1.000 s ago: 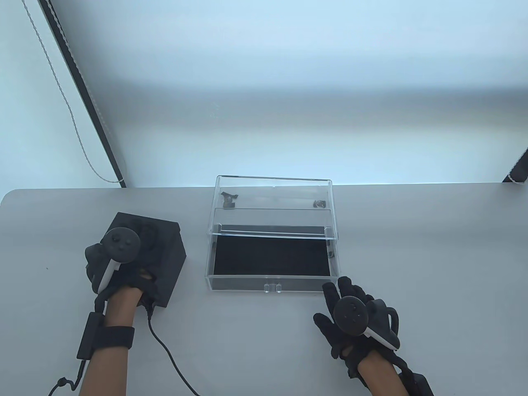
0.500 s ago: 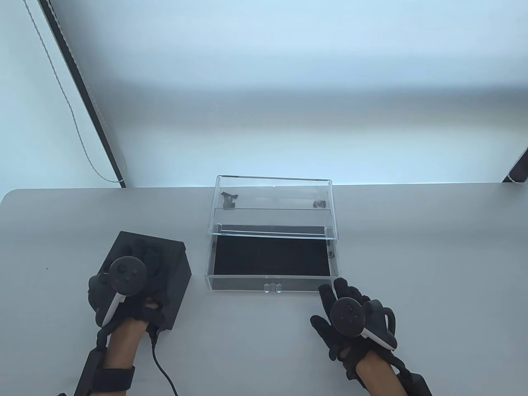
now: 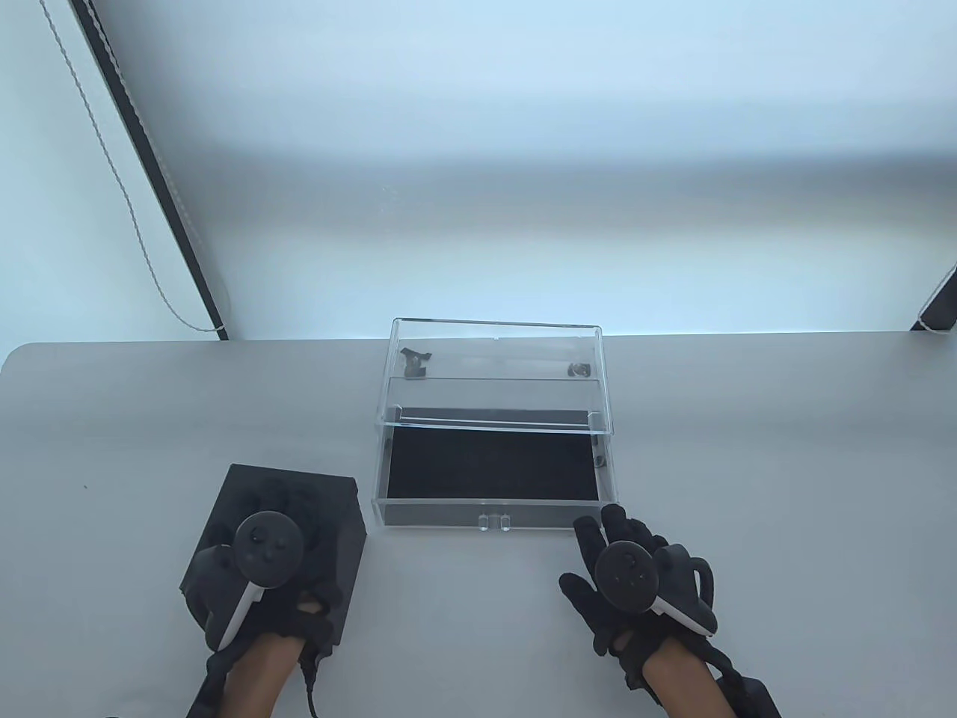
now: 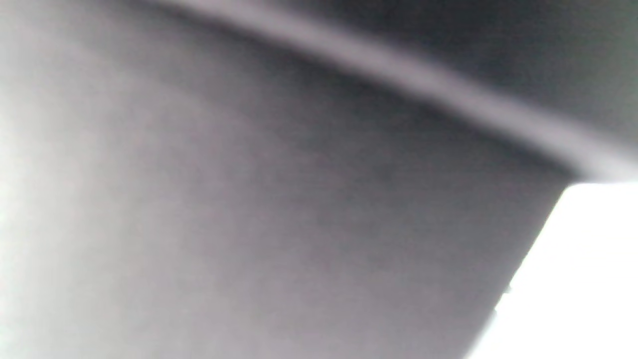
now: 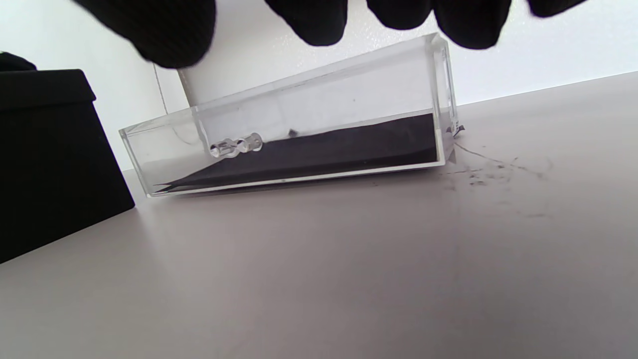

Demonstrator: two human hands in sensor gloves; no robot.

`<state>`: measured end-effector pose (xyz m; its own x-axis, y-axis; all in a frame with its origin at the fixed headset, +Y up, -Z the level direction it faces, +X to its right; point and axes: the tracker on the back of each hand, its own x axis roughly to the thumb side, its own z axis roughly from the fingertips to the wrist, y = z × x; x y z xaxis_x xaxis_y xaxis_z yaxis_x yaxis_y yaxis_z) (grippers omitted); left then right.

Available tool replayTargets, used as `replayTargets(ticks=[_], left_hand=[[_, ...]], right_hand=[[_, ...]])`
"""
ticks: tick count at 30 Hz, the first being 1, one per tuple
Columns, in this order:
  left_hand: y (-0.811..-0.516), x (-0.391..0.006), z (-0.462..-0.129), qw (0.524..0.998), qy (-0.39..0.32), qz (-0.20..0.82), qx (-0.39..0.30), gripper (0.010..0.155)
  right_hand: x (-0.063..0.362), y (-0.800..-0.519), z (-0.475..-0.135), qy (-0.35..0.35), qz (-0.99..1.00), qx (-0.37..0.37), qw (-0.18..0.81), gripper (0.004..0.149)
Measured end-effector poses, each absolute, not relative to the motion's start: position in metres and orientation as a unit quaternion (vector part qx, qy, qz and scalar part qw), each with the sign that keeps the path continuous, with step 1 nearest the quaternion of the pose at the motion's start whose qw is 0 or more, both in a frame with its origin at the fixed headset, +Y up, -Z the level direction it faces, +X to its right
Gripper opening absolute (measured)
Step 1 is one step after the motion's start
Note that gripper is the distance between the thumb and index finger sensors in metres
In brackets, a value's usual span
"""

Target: Pour number blocks into a drawer

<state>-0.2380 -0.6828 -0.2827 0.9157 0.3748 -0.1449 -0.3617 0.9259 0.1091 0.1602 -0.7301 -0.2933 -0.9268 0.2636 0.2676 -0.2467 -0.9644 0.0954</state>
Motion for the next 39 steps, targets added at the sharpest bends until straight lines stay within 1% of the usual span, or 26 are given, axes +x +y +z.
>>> replayTargets(ticks=[6, 15, 23, 32, 39], left_hand=[[-0.683, -0.198, -0.276, 0.983, 0.055, 0.175, 0.03, 0.069], [-0.682, -0.121, -0.273, 0.989, 0.029, 0.142, 0.023, 0.071], [-0.681, -0.062, -0.271, 0.989, 0.011, 0.15, 0.015, 0.072], [-0.68, -0.025, -0.27, 0.985, 0.001, 0.172, 0.0, 0.073], [-0.677, -0.022, -0.27, 0.981, -0.005, 0.195, -0.014, 0.075]], right_hand=[[0.16, -0.731, -0.293, 0.034, 0.982, 0.136, 0.129, 0.079], [0.159, -0.731, -0.293, 0.036, 0.982, 0.136, 0.128, 0.079], [0.16, -0.731, -0.294, 0.034, 0.982, 0.136, 0.13, 0.079], [0.16, -0.731, -0.294, 0.035, 0.982, 0.136, 0.13, 0.079], [0.162, -0.731, -0.294, 0.032, 0.98, 0.135, 0.14, 0.079]])
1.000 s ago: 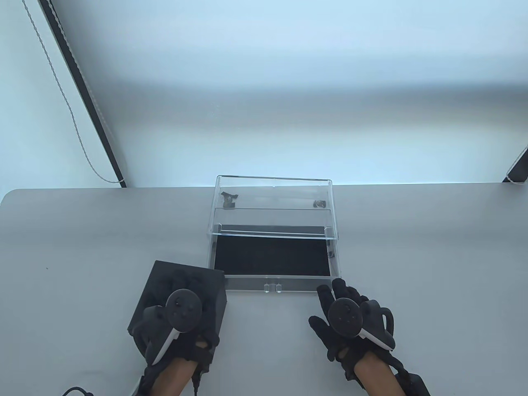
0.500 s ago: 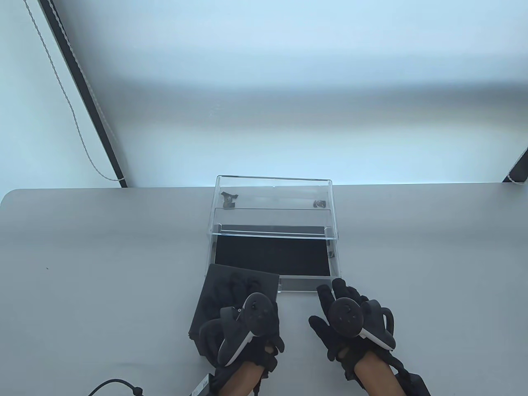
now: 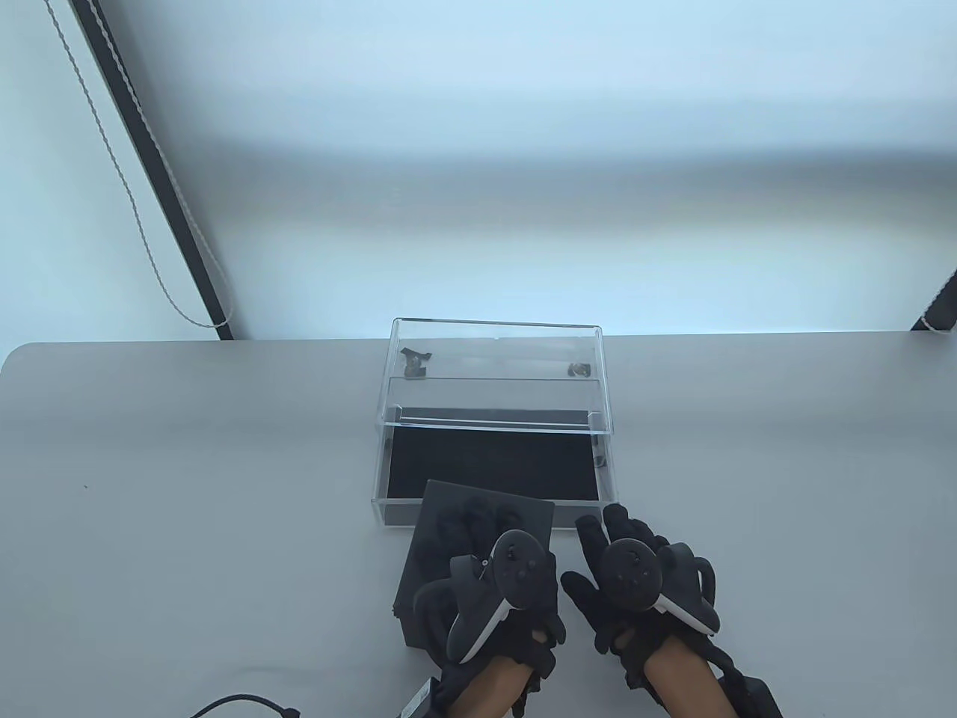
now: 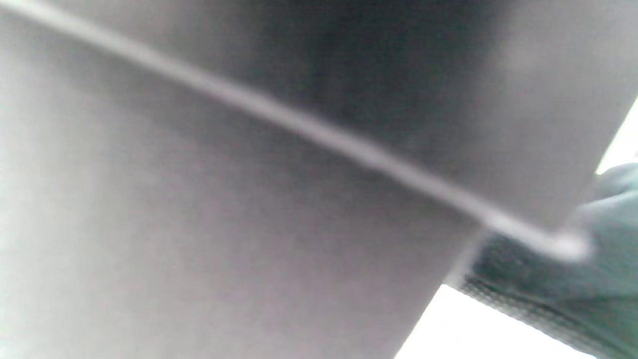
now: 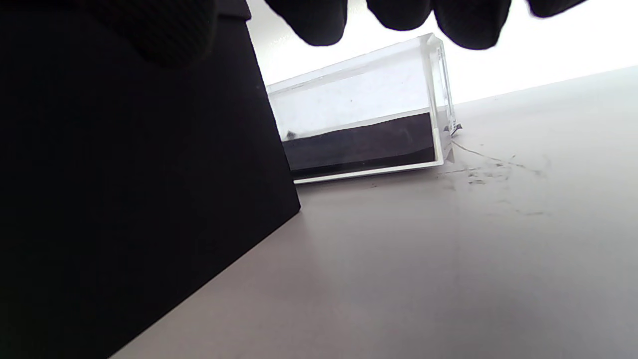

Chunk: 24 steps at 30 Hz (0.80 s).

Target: Pour number blocks into a drawer

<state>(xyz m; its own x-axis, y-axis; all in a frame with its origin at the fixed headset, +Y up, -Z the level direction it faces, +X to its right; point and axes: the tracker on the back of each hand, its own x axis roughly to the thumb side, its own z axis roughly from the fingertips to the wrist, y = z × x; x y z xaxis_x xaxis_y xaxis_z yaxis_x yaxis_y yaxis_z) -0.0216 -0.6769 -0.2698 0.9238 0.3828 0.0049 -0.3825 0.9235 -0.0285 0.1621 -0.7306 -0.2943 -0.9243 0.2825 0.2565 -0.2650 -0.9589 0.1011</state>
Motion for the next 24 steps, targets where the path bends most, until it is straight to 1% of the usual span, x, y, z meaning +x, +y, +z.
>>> replayTargets(ticks=[4, 5, 11, 16, 19, 21, 24], left_hand=[[-0.673, -0.029, -0.271, 0.967, -0.015, 0.253, -0.041, 0.076], [-0.672, -0.031, -0.27, 0.964, -0.017, 0.262, -0.039, 0.075], [-0.664, -0.051, -0.272, 0.975, -0.038, 0.219, -0.006, 0.073], [-0.659, -0.087, -0.278, 0.978, -0.026, 0.205, 0.017, 0.072], [-0.662, -0.117, -0.283, 0.978, -0.011, 0.207, 0.014, 0.072], [-0.666, -0.133, -0.285, 0.976, -0.002, 0.217, 0.009, 0.072], [-0.676, -0.158, -0.29, 0.963, 0.003, 0.269, -0.022, 0.073]], right_hand=[[0.163, -0.73, -0.294, 0.032, 0.979, 0.136, 0.147, 0.079], [0.163, -0.73, -0.294, 0.032, 0.979, 0.137, 0.15, 0.079], [0.165, -0.729, -0.294, 0.035, 0.974, 0.138, 0.176, 0.079], [0.166, -0.727, -0.294, 0.035, 0.969, 0.141, 0.199, 0.079], [0.168, -0.726, -0.294, 0.038, 0.963, 0.143, 0.224, 0.078], [0.168, -0.725, -0.293, 0.04, 0.959, 0.146, 0.24, 0.078], [0.167, -0.723, -0.292, 0.046, 0.949, 0.152, 0.271, 0.077]])
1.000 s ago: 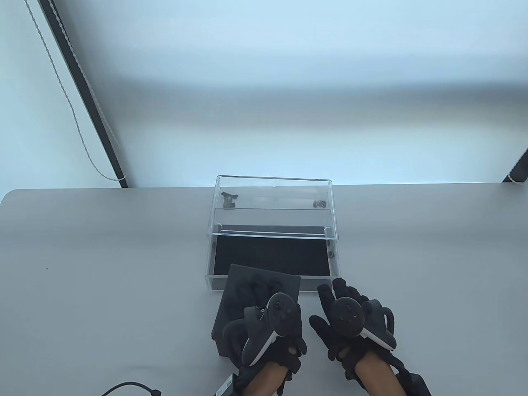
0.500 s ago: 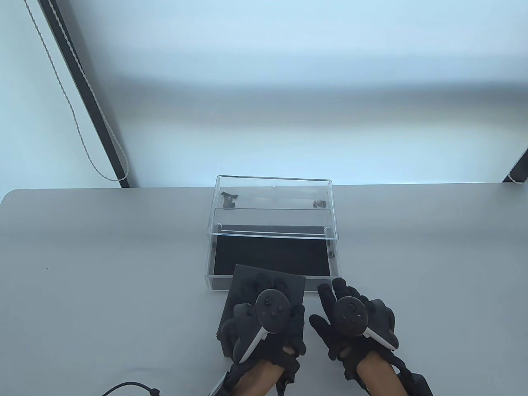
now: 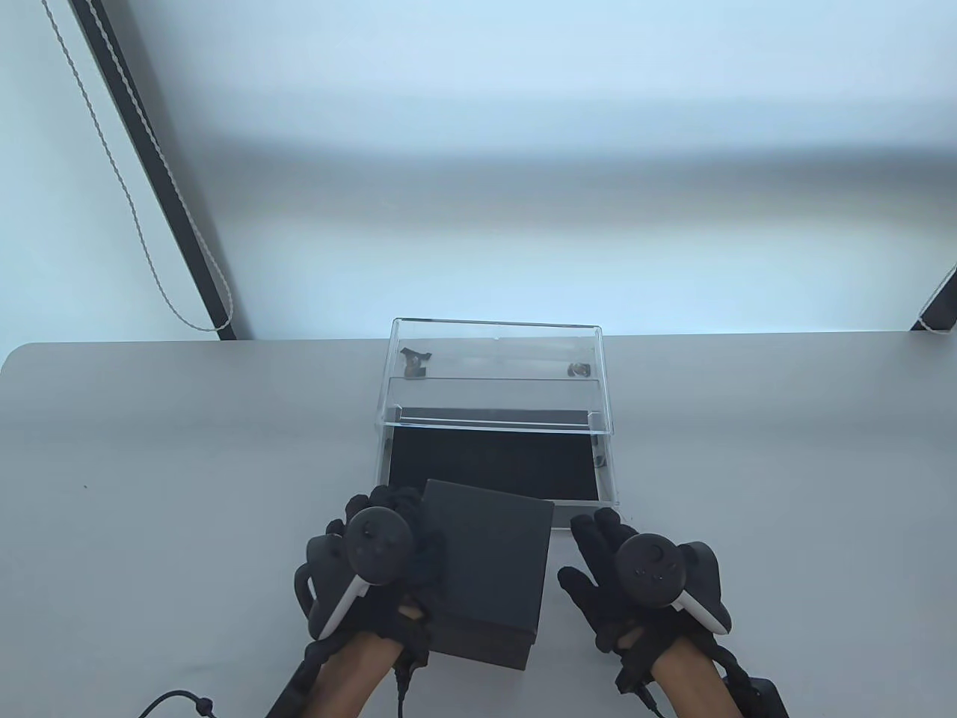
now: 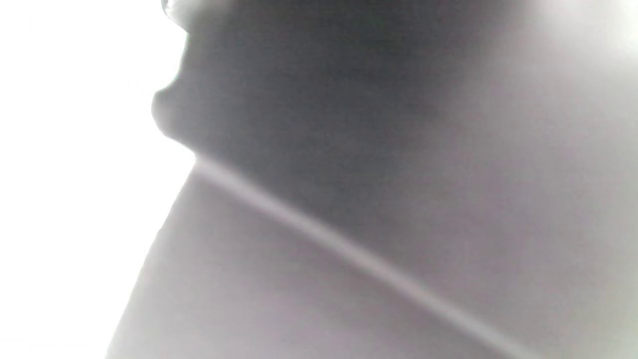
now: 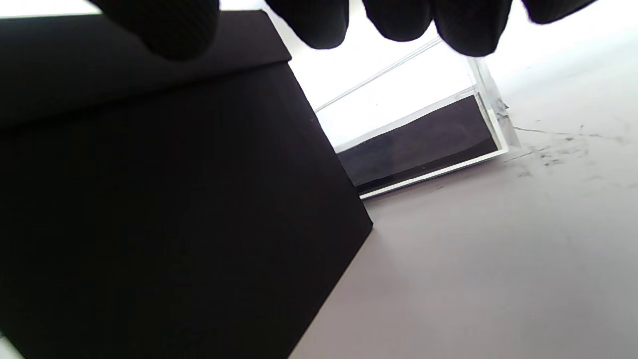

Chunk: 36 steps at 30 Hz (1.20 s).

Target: Pour number blocks into a drawer

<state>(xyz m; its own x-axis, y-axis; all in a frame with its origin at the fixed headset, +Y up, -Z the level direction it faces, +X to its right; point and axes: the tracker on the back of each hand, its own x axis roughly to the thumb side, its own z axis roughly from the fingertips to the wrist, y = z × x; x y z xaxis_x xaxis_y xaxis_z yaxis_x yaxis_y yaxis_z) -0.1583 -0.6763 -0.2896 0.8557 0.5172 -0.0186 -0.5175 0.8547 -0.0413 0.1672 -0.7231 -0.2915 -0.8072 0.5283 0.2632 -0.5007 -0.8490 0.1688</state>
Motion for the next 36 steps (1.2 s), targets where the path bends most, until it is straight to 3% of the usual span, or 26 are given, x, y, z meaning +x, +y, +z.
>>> replayTargets(ticks=[7, 18, 36], left_hand=[[-0.713, -0.185, -0.298, 0.882, -0.017, 0.46, -0.107, 0.079], [-0.743, -0.181, -0.296, 0.796, -0.045, 0.585, -0.152, 0.085], [-0.744, -0.17, -0.29, 0.772, -0.051, 0.625, -0.099, 0.084]], right_hand=[[0.158, -0.727, -0.288, 0.075, 0.93, 0.165, 0.319, 0.076], [0.154, -0.745, -0.289, 0.117, 0.9, 0.162, 0.387, 0.074], [0.157, -0.741, -0.29, 0.086, 0.887, 0.189, 0.413, 0.072]])
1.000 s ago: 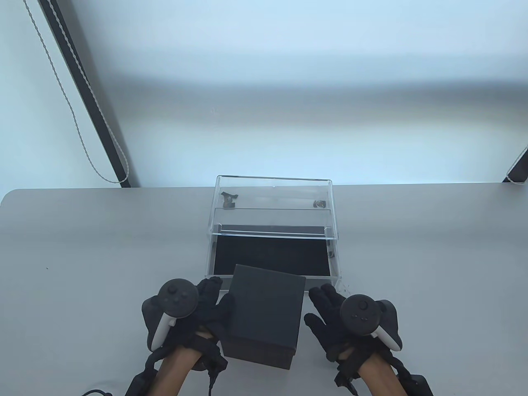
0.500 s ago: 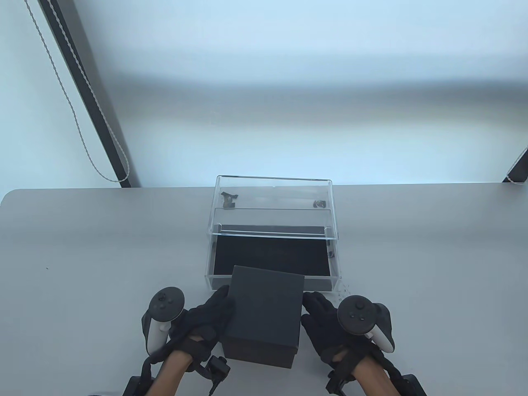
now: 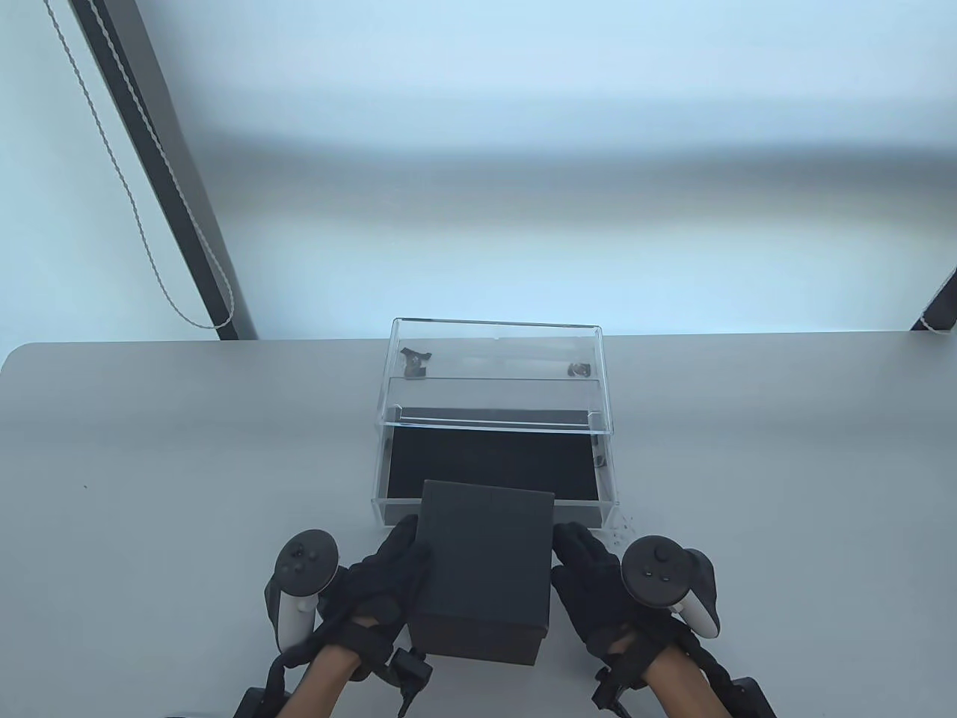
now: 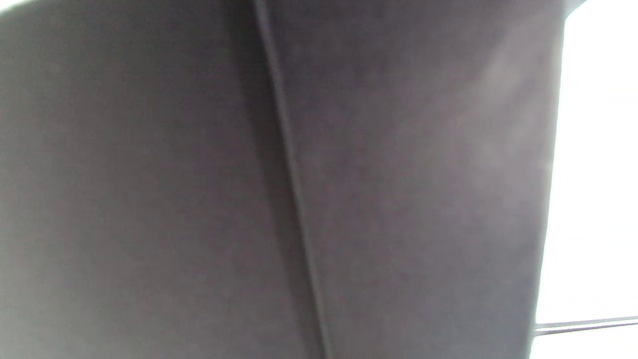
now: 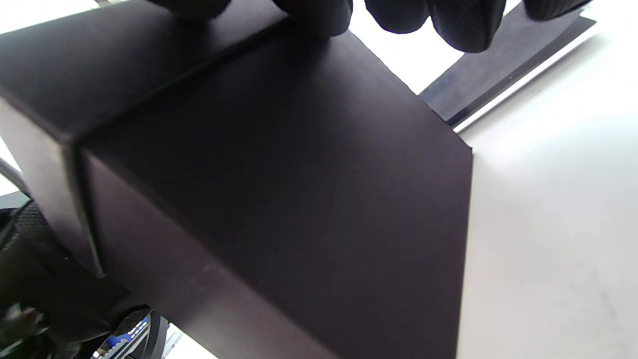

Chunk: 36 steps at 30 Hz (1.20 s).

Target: Pour number blocks into a drawer

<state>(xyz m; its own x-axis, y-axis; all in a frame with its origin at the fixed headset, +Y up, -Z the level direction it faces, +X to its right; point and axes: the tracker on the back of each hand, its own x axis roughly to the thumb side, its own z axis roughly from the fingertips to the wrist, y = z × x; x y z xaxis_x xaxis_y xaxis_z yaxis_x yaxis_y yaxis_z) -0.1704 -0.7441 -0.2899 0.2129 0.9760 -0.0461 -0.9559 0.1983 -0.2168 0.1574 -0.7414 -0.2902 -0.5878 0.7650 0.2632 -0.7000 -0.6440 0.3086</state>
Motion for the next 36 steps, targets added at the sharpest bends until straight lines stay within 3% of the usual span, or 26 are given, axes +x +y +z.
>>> replayTargets(ticks=[8, 17, 28, 36], left_hand=[[-0.732, -0.165, -0.284, 0.73, -0.063, 0.677, -0.071, 0.084], [-0.699, -0.156, -0.273, 0.684, -0.155, 0.712, -0.035, 0.088], [-0.672, -0.159, -0.266, 0.661, -0.227, 0.715, -0.02, 0.09], [-0.68, -0.155, -0.268, 0.571, -0.232, 0.785, -0.058, 0.088]], right_hand=[[0.159, -0.726, -0.287, 0.047, 0.885, 0.202, 0.418, 0.071], [0.156, -0.702, -0.275, -0.023, 0.892, 0.224, 0.391, 0.068], [0.145, -0.69, -0.264, -0.068, 0.901, 0.257, 0.342, 0.069], [0.144, -0.69, -0.263, -0.07, 0.902, 0.261, 0.337, 0.069]])
